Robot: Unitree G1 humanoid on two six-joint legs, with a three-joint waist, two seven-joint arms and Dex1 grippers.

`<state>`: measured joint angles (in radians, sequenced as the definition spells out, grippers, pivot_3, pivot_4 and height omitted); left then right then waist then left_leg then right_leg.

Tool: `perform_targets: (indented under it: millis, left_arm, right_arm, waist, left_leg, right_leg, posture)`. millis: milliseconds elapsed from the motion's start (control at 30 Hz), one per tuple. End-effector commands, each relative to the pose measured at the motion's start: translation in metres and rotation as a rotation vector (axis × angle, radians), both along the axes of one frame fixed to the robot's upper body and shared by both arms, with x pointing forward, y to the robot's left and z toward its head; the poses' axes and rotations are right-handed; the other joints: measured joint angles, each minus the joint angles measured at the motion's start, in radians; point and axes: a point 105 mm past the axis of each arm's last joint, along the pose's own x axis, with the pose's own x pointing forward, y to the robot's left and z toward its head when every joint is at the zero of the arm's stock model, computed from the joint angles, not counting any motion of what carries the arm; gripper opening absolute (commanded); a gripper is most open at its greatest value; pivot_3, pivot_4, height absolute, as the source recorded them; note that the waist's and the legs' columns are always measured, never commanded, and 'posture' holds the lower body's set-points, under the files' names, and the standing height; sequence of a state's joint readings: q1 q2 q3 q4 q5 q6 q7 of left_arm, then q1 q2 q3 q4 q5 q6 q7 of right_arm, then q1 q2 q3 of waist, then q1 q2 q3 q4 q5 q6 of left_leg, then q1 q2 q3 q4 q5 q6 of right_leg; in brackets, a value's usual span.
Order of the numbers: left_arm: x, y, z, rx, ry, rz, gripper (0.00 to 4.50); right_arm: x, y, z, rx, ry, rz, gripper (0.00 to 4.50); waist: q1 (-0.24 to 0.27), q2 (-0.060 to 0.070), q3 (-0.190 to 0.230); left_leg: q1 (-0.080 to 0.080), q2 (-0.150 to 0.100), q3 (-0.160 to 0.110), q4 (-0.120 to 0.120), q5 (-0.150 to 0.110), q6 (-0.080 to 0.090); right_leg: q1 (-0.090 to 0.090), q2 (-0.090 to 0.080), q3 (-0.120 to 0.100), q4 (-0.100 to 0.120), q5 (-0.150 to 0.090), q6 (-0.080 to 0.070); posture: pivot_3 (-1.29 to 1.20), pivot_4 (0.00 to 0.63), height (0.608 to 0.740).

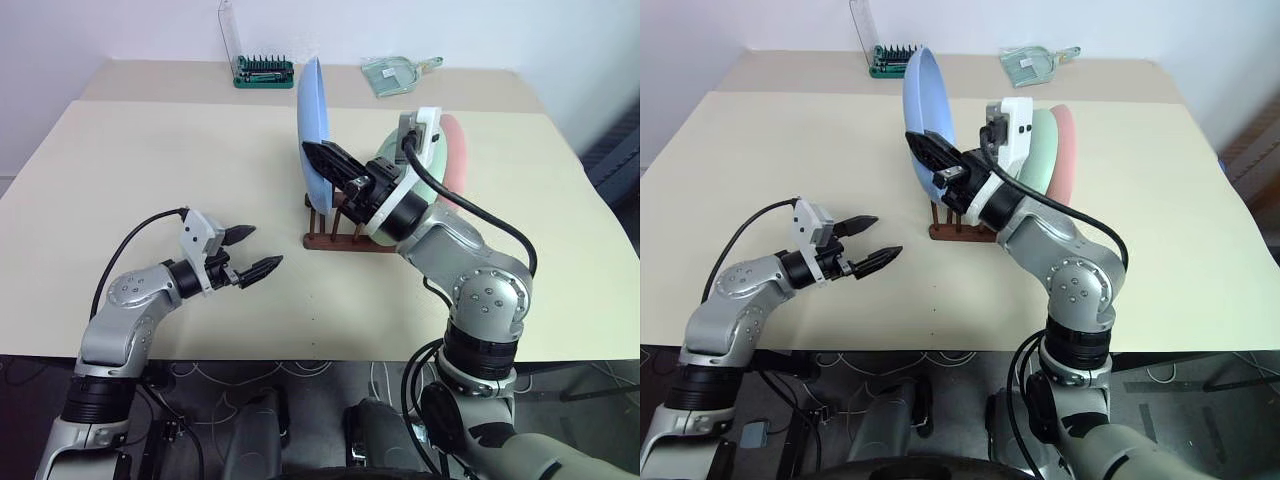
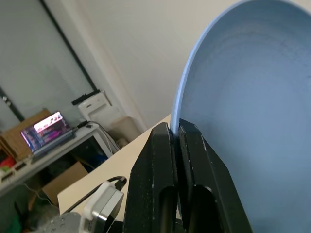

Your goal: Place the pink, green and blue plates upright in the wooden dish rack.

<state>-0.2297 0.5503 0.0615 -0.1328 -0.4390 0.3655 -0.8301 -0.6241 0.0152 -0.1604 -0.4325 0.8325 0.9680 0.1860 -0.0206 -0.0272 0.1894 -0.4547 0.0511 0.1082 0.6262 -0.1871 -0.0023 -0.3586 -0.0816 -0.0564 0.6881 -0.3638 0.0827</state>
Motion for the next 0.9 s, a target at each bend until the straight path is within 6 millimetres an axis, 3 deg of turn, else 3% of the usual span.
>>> perform_targets:
  millis: [33, 300, 333, 433, 567, 900]
  left_arm:
    - [-0.003, -0.001, 0.012, 0.006, -0.055, -0.007, 4.41]
    - [-0.002, -0.002, 0.011, 0.006, -0.058, -0.009, 4.41]
    - [-0.002, -0.002, 0.011, 0.006, -0.058, -0.009, 4.5]
    - [-0.001, -0.002, 0.011, 0.006, -0.059, -0.01, 4.5]
    - [-0.001, -0.002, 0.01, 0.007, -0.058, -0.011, 4.5]
    - [-0.002, -0.003, 0.008, 0.002, -0.054, -0.013, 4.5]
  right_arm:
    - [0.0, -0.004, 0.002, 0.031, 0.017, -0.003, 0.0]
    - [0.002, -0.007, -0.004, 0.059, 0.067, -0.013, 0.0]
    - [0.002, -0.007, -0.005, 0.059, 0.069, -0.014, 0.62]
    - [0.002, -0.008, -0.005, 0.059, 0.068, -0.017, 1.84]
    - [0.005, -0.01, -0.004, 0.043, 0.057, -0.045, 3.82]
    - [-0.002, -0.01, 0.014, -0.091, -0.113, -0.07, 3.82]
  waist:
    - [0.0, 0.0, 0.0]
    - [0.0, 0.0, 0.0]
    - [0.0, 0.0, 0.0]
    - [0.0, 0.0, 0.0]
    - [0.0, 0.0, 0.0]
    - [0.0, 0.0, 0.0]
  left_leg:
    - [0.0, 0.0, 0.0, 0.0, 0.0, 0.0]
    - [0.0, 0.0, 0.0, 0.0, -0.001, 0.001]
    - [0.0, 0.0, 0.0, 0.0, -0.001, 0.001]
    - [0.0, 0.0, 0.0, 0.0, -0.001, 0.002]
    - [0.0, 0.0, 0.0, 0.0, -0.002, 0.003]
    - [0.0, 0.0, 0.0, 0.0, -0.002, 0.003]
  right_leg:
    - [0.0, 0.0, 0.0, 0.0, 0.0, 0.0]
    - [0.0, 0.0, 0.0, 0.0, 0.0, 0.0]
    - [0.0, 0.0, 0.0, 0.0, 0.0, 0.0]
    - [0.0, 0.0, 0.0, 0.0, 0.0, 0.0]
    - [0.0, 0.0, 0.0, 0.0, 0.0, 0.0]
    - [0.0, 0.0, 0.0, -0.001, 0.0, 0.0]
  posture:
    - [0.0, 0.15, 0.732]
    - [0.0, 0.15, 0.732]
    - [0.0, 0.15, 0.732]
    - [0.0, 0.15, 0.732]
    - [0.0, 0.15, 0.732]
    - [0.0, 0.15, 0.732]
